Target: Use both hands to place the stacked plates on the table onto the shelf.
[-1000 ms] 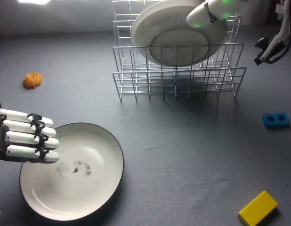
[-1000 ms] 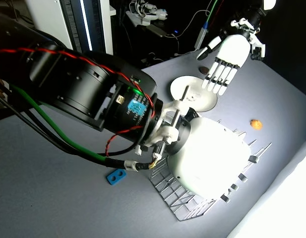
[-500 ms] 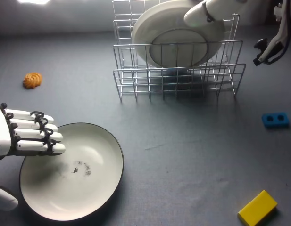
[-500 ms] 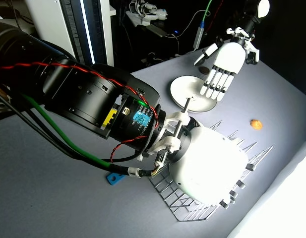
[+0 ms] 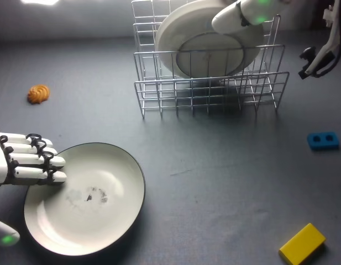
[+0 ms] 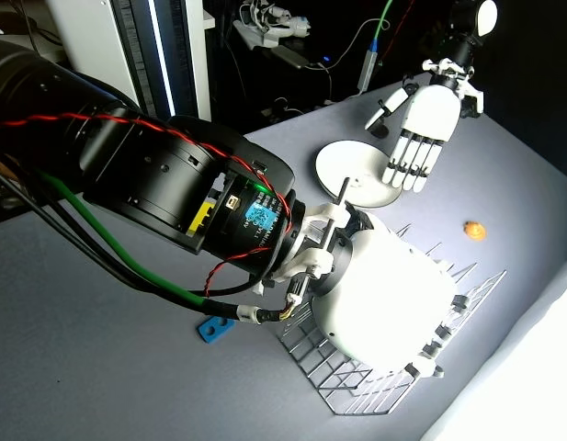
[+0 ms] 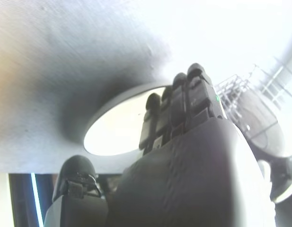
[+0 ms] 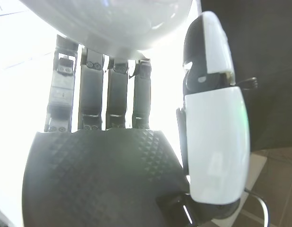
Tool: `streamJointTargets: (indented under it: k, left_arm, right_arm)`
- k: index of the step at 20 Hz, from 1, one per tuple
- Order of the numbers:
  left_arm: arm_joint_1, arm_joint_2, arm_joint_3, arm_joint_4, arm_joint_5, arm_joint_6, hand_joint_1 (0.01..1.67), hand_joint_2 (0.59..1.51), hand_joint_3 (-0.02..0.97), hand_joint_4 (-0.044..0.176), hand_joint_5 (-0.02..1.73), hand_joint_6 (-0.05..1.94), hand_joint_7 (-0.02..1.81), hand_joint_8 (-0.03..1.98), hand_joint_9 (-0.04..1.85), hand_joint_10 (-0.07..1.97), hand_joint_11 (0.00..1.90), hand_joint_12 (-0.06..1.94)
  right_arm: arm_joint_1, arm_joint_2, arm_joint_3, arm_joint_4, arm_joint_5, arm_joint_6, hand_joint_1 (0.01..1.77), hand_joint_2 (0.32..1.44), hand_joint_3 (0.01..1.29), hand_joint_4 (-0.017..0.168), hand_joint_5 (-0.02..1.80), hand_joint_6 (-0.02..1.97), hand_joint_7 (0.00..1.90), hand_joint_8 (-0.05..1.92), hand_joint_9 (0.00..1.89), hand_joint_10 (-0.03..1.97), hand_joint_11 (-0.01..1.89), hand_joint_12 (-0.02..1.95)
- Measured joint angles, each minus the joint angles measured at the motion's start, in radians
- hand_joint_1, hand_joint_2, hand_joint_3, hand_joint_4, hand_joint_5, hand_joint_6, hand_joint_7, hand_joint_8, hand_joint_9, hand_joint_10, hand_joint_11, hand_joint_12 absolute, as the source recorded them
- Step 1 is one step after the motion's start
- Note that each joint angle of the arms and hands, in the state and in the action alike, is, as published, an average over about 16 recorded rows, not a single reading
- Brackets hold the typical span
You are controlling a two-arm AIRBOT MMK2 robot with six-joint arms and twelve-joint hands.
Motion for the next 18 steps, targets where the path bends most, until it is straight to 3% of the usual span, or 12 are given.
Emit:
streamJointTargets:
  k: [8,12,18]
  left_arm:
    - [0.055,0.011,-0.029,-0.045,0.073,-0.031,0.02,1.159,0.007,-0.004,0.06,-0.01,-0.01,-0.02,0.02,0.02,0.02,0.01]
    - [0.075,0.019,-0.043,-0.058,0.094,-0.045,0.02,1.159,0.007,-0.006,0.06,-0.02,-0.01,-0.02,0.03,0.02,0.02,0.01]
    - [0.091,0.029,-0.056,-0.065,0.108,-0.059,0.02,1.158,0.007,-0.006,0.07,-0.03,-0.01,-0.02,0.03,0.02,0.02,0.01]
  right_arm:
    - [0.018,0.058,-0.122,-0.169,0.111,-0.027,0.98,1.02,0.01,-0.001,0.68,0.02,0.7,0.01,0.67,0.02,0.25,0.86]
    - [0.001,0.084,-0.222,-0.297,0.18,-0.104,1.01,1.01,0.01,0.0,0.49,0.02,0.51,0.01,0.48,0.02,0.17,0.66]
    - [-0.074,0.086,-0.361,-0.477,0.264,-0.266,1.1,0.98,0.01,0.001,0.23,0.02,0.23,0.01,0.22,0.02,0.07,0.33]
